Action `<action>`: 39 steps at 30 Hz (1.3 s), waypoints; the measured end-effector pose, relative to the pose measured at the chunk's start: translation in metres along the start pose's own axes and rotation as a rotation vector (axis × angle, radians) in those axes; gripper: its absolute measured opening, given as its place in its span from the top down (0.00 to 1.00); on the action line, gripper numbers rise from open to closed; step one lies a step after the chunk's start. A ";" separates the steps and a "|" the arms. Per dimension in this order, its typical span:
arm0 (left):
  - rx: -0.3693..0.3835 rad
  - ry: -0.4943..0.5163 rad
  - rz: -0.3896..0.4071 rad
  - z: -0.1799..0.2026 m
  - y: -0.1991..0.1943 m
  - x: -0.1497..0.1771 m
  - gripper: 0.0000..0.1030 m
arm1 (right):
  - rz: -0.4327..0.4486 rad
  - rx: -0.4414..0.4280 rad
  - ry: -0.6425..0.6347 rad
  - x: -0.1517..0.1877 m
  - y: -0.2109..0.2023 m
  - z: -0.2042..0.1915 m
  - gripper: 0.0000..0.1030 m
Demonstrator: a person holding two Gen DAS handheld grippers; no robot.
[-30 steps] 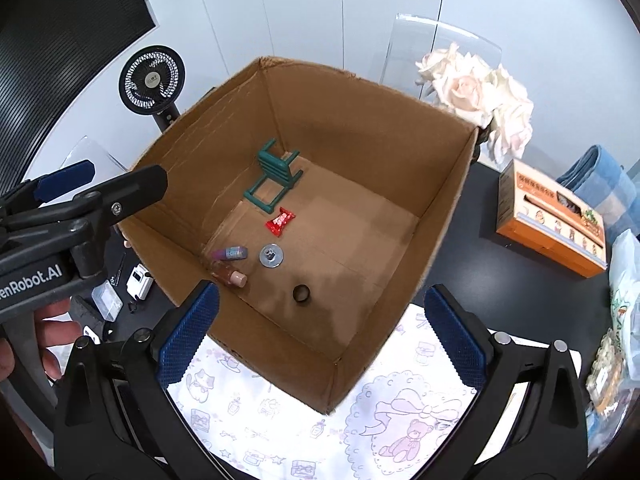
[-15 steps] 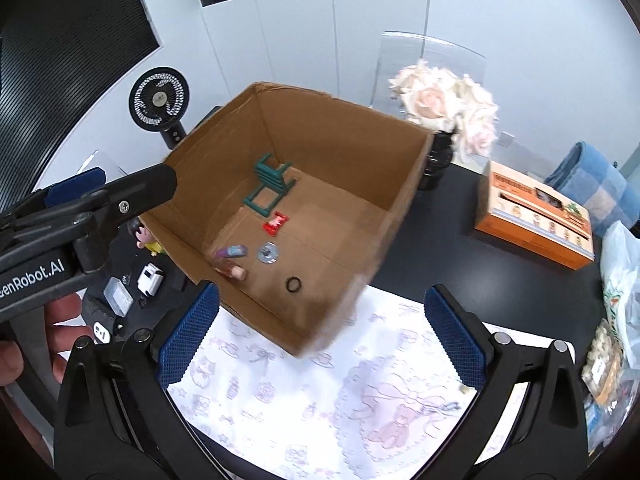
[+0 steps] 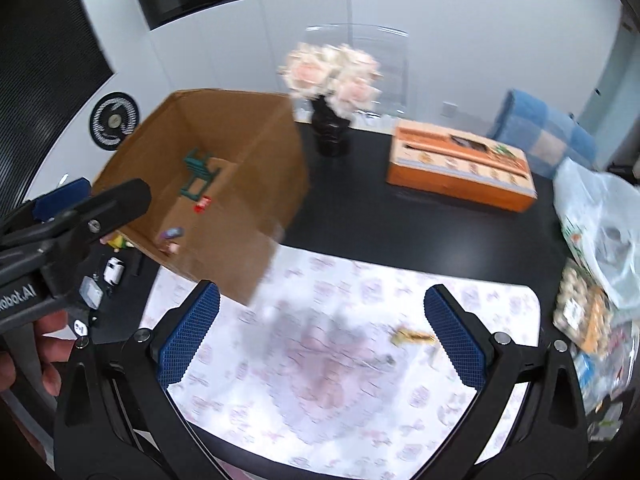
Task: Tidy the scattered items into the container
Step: 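Move both tools back over the mat toward the gold clips and wooden stick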
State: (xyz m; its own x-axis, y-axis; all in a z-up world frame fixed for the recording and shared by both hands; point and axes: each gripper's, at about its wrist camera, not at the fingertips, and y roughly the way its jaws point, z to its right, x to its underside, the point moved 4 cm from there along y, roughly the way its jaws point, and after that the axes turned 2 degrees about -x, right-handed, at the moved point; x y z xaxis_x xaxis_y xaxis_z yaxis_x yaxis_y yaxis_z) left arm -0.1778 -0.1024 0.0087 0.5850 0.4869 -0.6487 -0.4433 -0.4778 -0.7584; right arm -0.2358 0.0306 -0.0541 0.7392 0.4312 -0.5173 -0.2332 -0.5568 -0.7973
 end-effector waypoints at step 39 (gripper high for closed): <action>0.043 0.132 -0.330 0.143 0.146 0.168 0.04 | -0.195 0.026 0.240 0.140 0.094 0.194 0.00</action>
State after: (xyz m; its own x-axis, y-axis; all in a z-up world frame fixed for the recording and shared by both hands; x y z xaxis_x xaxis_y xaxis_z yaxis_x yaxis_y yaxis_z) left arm -0.2410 0.0140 -0.2195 0.7831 0.5095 -0.3566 -0.2425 -0.2779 -0.9295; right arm -0.2770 0.1766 -0.2620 0.8989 0.3467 -0.2678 -0.0859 -0.4599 -0.8838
